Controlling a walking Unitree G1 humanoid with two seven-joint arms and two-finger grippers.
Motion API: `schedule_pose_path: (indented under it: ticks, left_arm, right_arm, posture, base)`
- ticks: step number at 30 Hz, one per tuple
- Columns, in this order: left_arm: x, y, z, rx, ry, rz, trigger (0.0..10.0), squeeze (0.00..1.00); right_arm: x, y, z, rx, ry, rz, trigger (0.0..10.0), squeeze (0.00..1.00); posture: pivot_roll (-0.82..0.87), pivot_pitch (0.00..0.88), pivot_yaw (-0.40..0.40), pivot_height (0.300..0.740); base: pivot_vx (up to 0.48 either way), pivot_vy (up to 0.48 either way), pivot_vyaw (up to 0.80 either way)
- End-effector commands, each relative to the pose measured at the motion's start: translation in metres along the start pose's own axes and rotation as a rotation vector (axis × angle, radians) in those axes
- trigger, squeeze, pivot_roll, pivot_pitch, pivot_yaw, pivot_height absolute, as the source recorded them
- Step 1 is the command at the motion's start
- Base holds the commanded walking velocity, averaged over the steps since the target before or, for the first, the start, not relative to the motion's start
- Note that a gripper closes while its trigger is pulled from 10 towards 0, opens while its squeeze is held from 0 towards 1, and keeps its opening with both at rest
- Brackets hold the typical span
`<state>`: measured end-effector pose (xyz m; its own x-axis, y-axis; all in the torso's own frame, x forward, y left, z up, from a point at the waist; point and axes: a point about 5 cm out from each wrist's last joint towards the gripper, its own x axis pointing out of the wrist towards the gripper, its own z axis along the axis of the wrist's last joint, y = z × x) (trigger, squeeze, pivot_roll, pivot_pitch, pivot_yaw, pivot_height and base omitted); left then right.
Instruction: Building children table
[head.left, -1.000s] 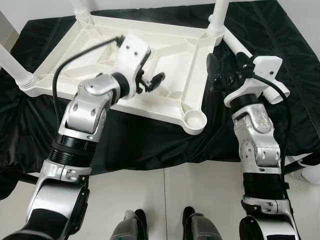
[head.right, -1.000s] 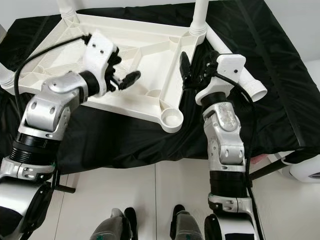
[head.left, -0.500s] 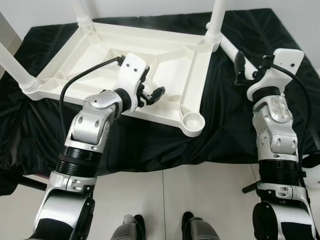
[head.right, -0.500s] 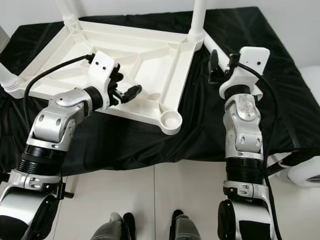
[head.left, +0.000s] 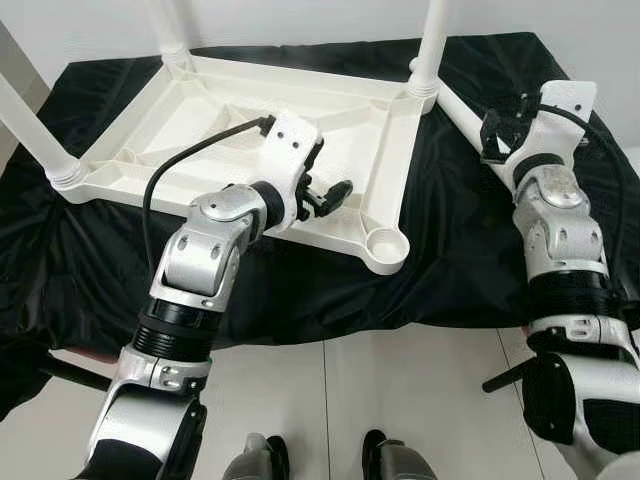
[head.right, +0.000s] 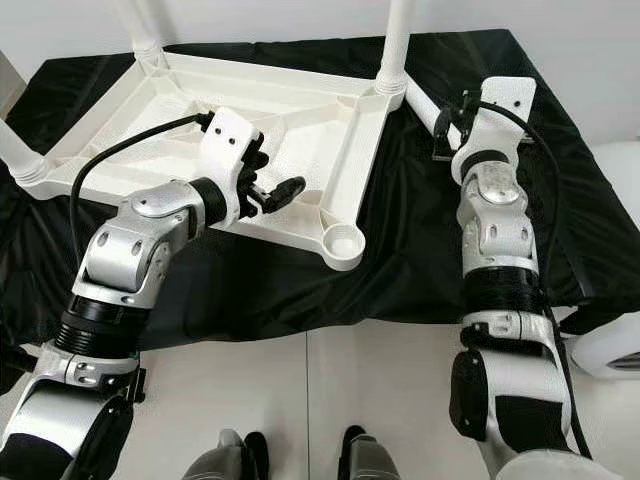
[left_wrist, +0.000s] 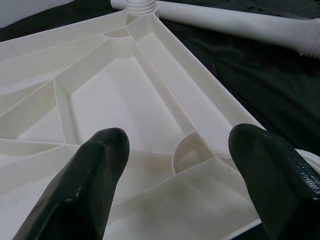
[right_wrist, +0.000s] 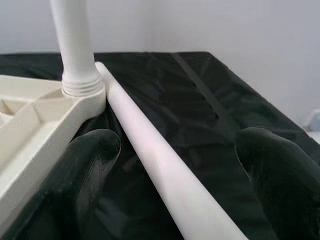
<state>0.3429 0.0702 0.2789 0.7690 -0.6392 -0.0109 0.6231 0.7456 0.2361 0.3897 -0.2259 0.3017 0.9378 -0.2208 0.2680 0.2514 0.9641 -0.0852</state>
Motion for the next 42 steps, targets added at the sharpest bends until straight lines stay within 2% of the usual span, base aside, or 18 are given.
schedule_pose_path:
  ticks: [1,3,7,12,22,29,35,39,42]
  left_arm:
    - [-0.003,0.005,-0.004,0.0,0.019,0.131,10.0,0.0]
    - [-0.004,0.001,-0.004,0.008,0.019,0.107,10.0,0.0]
    - [-0.007,-0.016,-0.004,0.046,0.016,-0.012,10.0,0.0]
    - [-0.01,-0.024,0.0,0.067,0.01,-0.089,10.0,0.0]
    - [-0.009,-0.027,0.008,0.076,-0.008,-0.11,10.0,0.0]
    - [-0.01,-0.029,0.009,0.071,-0.012,-0.109,10.0,0.0]
    - [-0.013,-0.029,0.01,0.064,-0.013,-0.099,10.0,0.0]
    - [-0.014,-0.029,0.011,0.058,-0.017,-0.089,10.0,0.0]
    - [-0.014,-0.03,0.011,0.057,-0.019,-0.086,10.0,0.0]
  right_arm:
    - [0.002,-0.001,-0.001,-0.011,0.023,-0.012,10.0,0.0]
    - [0.004,-0.002,0.0,-0.016,0.032,-0.021,10.0,0.0]
    - [0.013,-0.012,0.005,-0.04,0.083,-0.065,10.0,0.0]
    - [0.019,-0.018,0.012,-0.061,0.128,-0.086,10.0,0.0]
    - [0.026,-0.01,0.014,-0.059,0.233,-0.069,10.0,0.0]
    - [0.026,-0.006,0.011,-0.051,0.261,-0.06,10.0,0.0]
    - [0.023,0.005,-0.01,-0.009,0.364,-0.007,10.0,0.0]
    - [0.018,0.011,-0.029,0.088,0.473,0.016,10.0,0.0]
    - [0.013,0.013,-0.043,0.078,0.545,0.009,10.0,0.0]
  posture:
    - [-0.05,0.197,0.055,0.74]
    - [-0.05,0.203,0.056,0.74]
    - [-0.07,0.239,0.064,0.74]
    - [-0.09,0.275,0.071,0.74]
    - [-0.1,0.312,0.07,0.74]
    - [-0.09,0.319,0.065,0.74]
    - [-0.08,0.325,0.056,0.74]
    - [-0.08,0.322,0.053,0.74]
    - [-0.07,0.317,0.051,0.74]
  base:
    - [0.0,0.0,0.0]
    - [0.0,0.0,0.0]
    - [0.0,0.0,0.0]
    - [0.0,0.0,0.0]
    - [0.0,0.0,0.0]
    - [0.0,0.0,0.0]
    - [0.0,0.0,0.0]
    - [0.0,0.0,0.0]
    - [0.0,0.0,0.0]
